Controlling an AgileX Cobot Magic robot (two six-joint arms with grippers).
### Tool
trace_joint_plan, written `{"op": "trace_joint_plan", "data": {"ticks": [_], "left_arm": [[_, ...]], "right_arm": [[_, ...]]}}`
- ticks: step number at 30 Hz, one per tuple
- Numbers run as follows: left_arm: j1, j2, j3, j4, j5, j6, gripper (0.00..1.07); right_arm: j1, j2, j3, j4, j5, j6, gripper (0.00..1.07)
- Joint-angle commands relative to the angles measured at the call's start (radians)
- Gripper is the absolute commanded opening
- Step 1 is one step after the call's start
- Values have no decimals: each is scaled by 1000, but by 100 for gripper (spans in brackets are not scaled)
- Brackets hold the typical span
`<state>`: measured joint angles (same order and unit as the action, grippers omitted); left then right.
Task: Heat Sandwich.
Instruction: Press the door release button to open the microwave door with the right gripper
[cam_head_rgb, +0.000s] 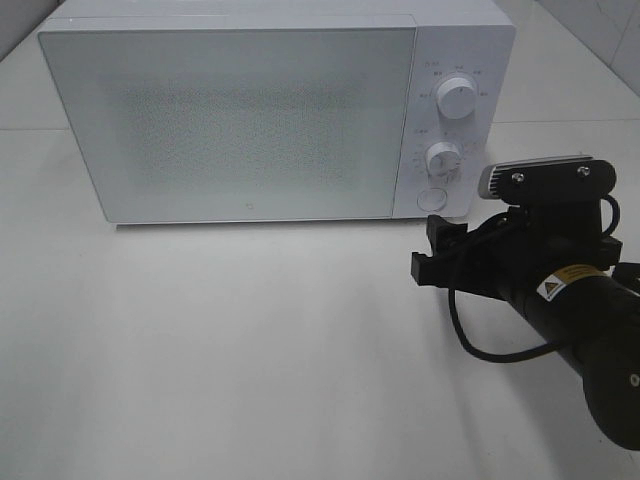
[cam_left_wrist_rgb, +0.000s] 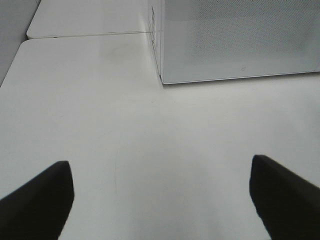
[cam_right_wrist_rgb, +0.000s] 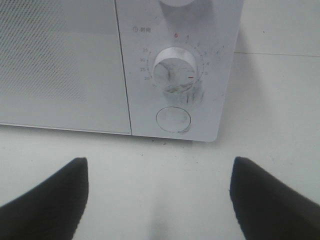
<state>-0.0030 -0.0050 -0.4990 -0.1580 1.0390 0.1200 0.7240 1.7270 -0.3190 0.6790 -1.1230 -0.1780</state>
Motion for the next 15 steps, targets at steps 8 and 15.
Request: {"op": "trace_joint_plan", "data": {"ticks": [8,15], "left_arm": [[2,-22,4,-7,-3,-5,89],[2,-22,4,-7,-3,-5,89]], "right_arm": [[24,-2,-3,37,-11,5,76],[24,-2,-3,42,-14,297,76]]}}
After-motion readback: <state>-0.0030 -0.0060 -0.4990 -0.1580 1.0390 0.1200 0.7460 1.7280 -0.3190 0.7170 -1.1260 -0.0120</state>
